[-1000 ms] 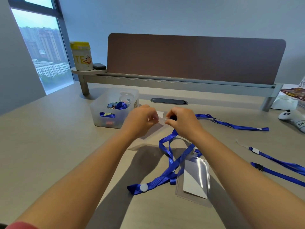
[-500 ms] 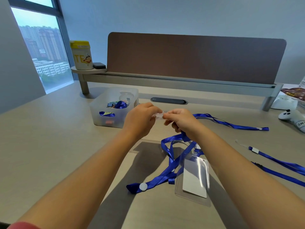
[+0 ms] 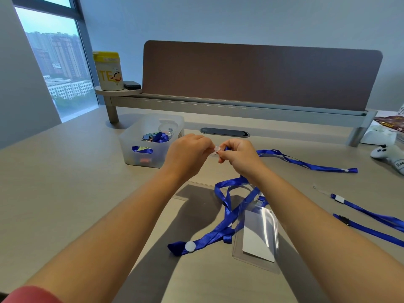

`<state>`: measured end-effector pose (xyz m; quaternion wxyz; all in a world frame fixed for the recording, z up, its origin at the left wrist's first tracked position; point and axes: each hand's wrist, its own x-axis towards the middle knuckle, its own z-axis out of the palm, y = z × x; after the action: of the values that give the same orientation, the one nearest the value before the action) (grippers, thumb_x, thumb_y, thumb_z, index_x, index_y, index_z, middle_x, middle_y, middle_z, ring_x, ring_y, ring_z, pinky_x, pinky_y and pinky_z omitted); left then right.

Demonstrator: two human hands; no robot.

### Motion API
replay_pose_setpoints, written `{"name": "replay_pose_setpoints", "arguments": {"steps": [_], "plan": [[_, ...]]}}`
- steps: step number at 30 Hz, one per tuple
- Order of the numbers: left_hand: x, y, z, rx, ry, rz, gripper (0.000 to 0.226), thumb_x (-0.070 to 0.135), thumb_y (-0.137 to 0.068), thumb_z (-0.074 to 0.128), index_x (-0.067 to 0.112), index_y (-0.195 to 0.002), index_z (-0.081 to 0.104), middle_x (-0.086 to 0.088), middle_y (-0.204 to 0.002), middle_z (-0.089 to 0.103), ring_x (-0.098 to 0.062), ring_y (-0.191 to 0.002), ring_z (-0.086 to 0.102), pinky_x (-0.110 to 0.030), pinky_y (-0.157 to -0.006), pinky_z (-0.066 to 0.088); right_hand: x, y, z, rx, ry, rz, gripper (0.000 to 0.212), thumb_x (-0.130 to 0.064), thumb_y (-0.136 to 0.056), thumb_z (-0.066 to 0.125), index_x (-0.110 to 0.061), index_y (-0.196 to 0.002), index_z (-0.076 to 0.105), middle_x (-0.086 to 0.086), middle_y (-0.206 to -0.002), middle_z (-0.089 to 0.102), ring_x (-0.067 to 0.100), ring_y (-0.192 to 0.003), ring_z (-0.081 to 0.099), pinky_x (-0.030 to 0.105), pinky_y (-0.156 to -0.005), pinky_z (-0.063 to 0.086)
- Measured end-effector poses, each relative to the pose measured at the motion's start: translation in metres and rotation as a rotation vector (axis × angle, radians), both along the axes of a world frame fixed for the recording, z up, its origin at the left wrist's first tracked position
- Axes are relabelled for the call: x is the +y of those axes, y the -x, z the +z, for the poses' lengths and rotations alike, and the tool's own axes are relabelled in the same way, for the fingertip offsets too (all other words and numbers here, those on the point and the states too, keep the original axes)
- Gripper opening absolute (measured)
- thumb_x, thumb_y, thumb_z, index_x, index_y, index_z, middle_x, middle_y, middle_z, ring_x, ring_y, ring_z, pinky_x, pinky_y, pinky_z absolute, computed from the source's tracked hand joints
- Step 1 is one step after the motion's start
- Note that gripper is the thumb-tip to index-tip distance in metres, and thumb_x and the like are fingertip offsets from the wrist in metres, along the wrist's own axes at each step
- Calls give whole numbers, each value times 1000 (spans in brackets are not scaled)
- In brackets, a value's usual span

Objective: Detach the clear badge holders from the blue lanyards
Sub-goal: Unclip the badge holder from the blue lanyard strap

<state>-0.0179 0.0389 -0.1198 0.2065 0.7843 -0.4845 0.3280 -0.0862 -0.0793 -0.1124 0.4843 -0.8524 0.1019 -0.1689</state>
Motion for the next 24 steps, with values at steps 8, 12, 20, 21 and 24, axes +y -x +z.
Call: {"name": "replay_pose_setpoints", "arguments": {"steps": [8, 12, 20, 21, 24], "plan": [[1, -5, 1, -132, -83, 9, 8, 8, -65, 75, 3, -65, 69, -13, -57, 72, -23, -45, 66, -27, -42, 54, 3, -5, 0, -30, 74, -31, 16, -7, -91, 48, 2, -91, 61, 1, -64, 45, 11, -60, 41, 20, -59, 38], [4, -7, 2, -189, -104, 15, 17, 9, -57, 83, 3, -63, 69, -13, -55, 71, -22, -43, 65, -26, -40, 53, 5, -4, 2, -34, 50, -26, 25, -8, -92, 47, 11, -100, 61, 1, -63, 45, 9, -59, 40, 18, -58, 38], [-6, -1, -2, 127, 121, 2, 16, 8, -75, 57, -3, -69, 67, -20, -63, 71, -29, -53, 65, -15, -52, 45, 10, -3, 7, -59, -27, -39, 28, -7, -92, 46, -6, -65, 53, 2, -59, 43, 9, -54, 37, 16, -52, 34], [-8, 0, 0, 220, 174, 3, 18, 7, -80, 55, -6, -75, 67, -23, -70, 71, -31, -60, 64, -11, -56, 38, 10, -4, 7, -64, -28, -46, 31, -7, -91, 47, -10, -61, 51, 2, -59, 43, 8, -54, 37, 17, -52, 34], [-14, 3, 0, 420, 294, 16, 21, 8, -88, 50, -7, -90, 65, -23, -90, 69, -24, -73, 54, -10, -59, 31, 10, -6, 7, -98, -6, -75, 23, -7, -91, 47, 5, -77, 61, 1, -59, 44, 8, -56, 39, 18, -54, 35]]}}
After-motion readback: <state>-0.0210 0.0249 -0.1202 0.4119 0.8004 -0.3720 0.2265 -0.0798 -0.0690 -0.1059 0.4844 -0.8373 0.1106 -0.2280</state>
